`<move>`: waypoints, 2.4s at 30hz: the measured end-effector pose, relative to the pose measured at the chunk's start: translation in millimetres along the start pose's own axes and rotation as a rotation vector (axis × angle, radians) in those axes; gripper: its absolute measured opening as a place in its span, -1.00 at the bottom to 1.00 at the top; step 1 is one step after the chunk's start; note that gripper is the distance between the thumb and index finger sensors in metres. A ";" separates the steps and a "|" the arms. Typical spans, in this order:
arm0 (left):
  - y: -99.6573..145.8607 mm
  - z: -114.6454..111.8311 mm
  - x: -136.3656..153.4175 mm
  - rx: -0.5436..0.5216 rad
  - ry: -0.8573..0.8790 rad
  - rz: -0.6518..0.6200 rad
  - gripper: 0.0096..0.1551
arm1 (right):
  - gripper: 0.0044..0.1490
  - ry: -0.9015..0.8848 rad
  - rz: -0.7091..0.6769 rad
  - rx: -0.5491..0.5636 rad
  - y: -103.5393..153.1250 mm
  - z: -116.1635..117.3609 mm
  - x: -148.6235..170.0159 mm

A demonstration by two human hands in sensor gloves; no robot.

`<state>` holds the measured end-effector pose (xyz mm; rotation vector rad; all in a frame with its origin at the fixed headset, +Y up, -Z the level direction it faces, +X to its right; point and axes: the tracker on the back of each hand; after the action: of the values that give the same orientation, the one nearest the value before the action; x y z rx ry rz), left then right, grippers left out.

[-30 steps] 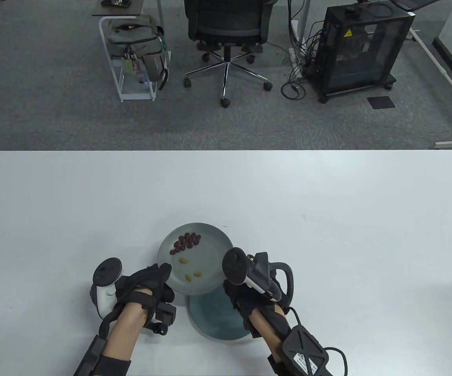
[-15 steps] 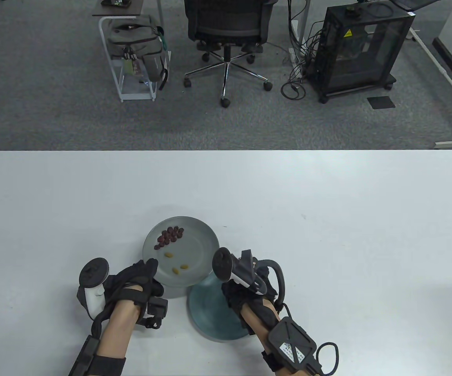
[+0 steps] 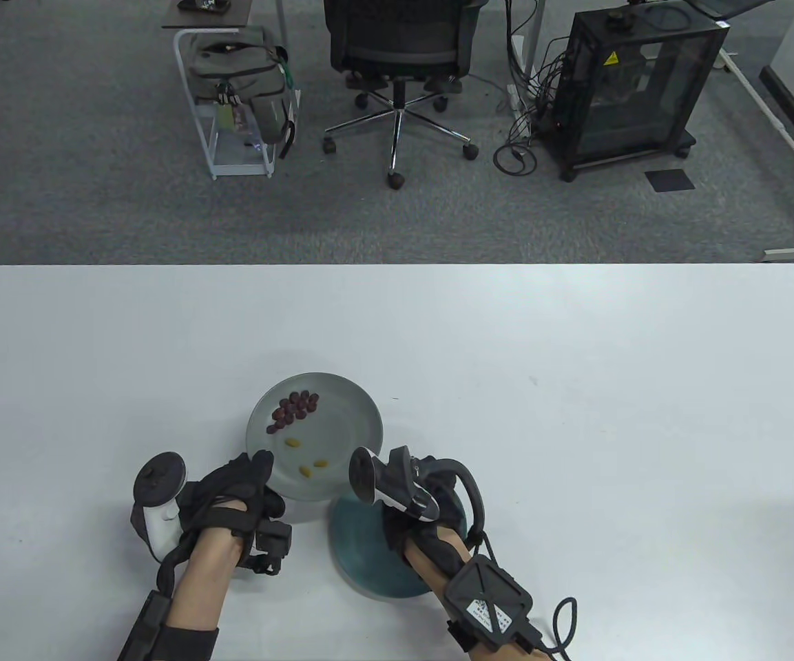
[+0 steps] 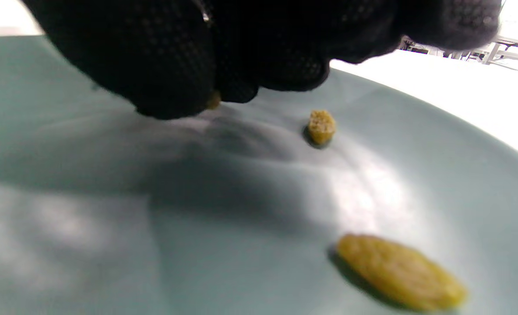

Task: Pick raisins with hand pinch into plate

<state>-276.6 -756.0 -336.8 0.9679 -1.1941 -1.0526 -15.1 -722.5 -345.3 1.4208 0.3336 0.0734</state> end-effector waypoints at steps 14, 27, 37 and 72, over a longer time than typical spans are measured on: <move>0.5 -2.0 1.0 0.017 -0.004 0.002 -0.43 | -0.36 -0.002 0.017 0.018 8.2 -4.7 6.3; 1.7 -12.9 5.5 0.055 -0.015 0.018 -0.43 | -0.40 -0.205 0.070 0.124 43.7 -32.2 50.6; 2.1 -30.1 13.9 0.127 -0.033 0.050 -0.43 | -0.41 -0.295 -0.019 0.150 55.4 -43.5 44.1; 17.3 -73.8 19.0 0.308 -0.112 0.053 -0.43 | -0.30 -0.185 -0.068 0.112 45.3 -30.8 20.5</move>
<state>-200.3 -768.0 -324.7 1.1178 -1.4966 -0.9064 2.8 -680.8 -308.3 1.5135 0.2359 -0.1332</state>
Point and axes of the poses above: the tracker on the back of each hand, its own x axis roughly to the little-finger side, its own y axis roughly from the fingertips to the wrist, z = x × y, and after that the axes turned 10 degrees about y, right-handed
